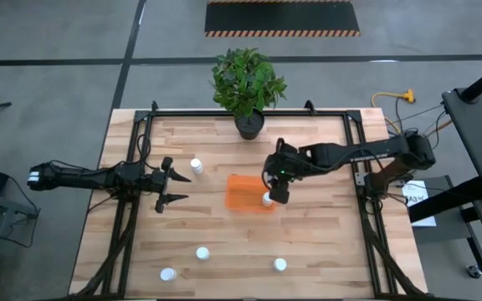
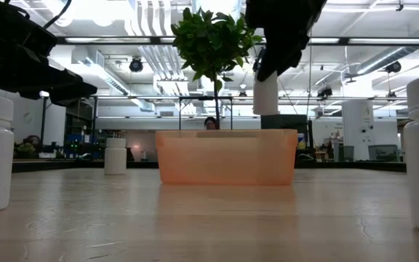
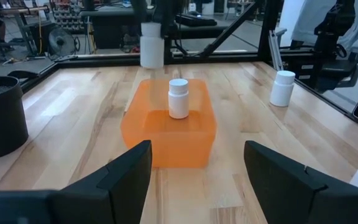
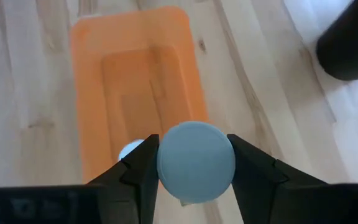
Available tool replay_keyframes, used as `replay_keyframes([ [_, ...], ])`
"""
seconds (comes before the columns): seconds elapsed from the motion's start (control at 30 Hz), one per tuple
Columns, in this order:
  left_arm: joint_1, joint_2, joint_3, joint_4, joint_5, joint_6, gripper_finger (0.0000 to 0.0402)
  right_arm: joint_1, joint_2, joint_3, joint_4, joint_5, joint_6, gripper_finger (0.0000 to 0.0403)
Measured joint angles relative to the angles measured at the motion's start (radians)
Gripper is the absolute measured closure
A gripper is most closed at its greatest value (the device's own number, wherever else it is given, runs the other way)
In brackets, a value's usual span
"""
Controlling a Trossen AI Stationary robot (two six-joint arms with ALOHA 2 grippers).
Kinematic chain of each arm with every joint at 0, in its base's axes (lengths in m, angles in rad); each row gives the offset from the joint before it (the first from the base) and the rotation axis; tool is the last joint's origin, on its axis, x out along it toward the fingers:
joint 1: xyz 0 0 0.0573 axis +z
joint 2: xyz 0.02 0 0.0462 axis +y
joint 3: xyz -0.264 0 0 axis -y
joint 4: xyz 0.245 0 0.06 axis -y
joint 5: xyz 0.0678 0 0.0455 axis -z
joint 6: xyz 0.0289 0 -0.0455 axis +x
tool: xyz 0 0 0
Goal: Pick and place pill bottles into a basket
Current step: Put the white pill bottle into the orange bin
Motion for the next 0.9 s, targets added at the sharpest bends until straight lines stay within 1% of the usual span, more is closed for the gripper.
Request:
replay_keyframes([
  [0.1,0.0,0.0,0.0,0.0,0.0,0.0,0.0163,0.0,-0.007,-0.036,0.051,-0.013,0.007,0.0257],
  [0.33,0.0,0.002,0.0,0.0,0.0,0.0,0.0163,0.0,-0.017,-0.089,0.074,-0.021,0.016,0.0257],
  [0.6,0.0,0.002,0.0,0.0,0.0,0.0,0.0163,0.0,-0.014,-0.144,0.155,-0.039,0.045,0.0257],
  [0.9,0.001,0.0,0.0,0.0,0.0,0.0,0.0163,0.0,-0.014,-0.172,0.159,-0.037,0.045,0.0257],
])
